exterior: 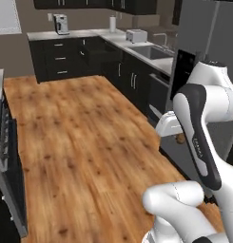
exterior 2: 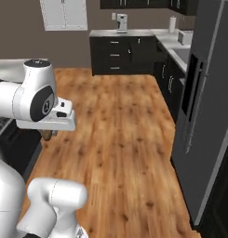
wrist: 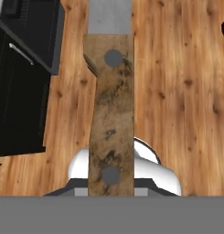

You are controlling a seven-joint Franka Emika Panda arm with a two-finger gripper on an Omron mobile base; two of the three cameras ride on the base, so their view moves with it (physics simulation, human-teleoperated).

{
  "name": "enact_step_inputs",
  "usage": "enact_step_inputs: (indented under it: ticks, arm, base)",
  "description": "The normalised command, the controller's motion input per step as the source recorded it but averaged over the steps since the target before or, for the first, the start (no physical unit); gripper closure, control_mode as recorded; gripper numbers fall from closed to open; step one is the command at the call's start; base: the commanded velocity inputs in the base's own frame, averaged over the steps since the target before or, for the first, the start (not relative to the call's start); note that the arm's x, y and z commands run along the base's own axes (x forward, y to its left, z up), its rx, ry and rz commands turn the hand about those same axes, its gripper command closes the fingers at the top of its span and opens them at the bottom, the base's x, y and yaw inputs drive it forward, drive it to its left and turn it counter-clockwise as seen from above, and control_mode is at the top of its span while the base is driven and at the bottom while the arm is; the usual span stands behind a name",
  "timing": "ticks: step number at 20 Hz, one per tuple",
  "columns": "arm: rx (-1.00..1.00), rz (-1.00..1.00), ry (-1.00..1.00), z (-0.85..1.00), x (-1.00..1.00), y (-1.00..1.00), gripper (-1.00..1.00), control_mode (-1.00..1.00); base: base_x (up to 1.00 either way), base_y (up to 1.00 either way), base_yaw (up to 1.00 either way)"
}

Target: Pick up the metallic utensils from the counter and place them in the open drawer. Make sure not to pick up any wooden utensils.

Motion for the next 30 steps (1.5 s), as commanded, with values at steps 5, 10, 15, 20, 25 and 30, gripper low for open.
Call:
enact_step_inputs:
  ticks: [5, 10, 15, 20, 25, 30]
  arm:
    - [0.0, 0.0, 0.0, 0.0, 0.0, 0.0, 1.0, 1.0]
    - [0.0, 0.0, 0.0, 0.0, 0.0, 0.0, 1.0, 1.0]
    - [0.0, 0.0, 0.0, 0.0, 0.0, 0.0, 1.0, 1.0]
    - [0.0, 0.0, 0.0, 0.0, 0.0, 0.0, 1.0, 1.0]
    - [0.0, 0.0, 0.0, 0.0, 0.0, 0.0, 1.0, 1.0]
    - [0.0, 0.0, 0.0, 0.0, 0.0, 0.0, 1.0, 1.0]
  base:
    - [1.0, 0.0, -0.03]
    - [1.0, 0.0, 0.0]
    - [1.0, 0.0, 0.0]
    - [1.0, -0.1, 0.0]
    - [1.0, -0.18, 0.0]
    - [1.0, -0.22, 0.0]
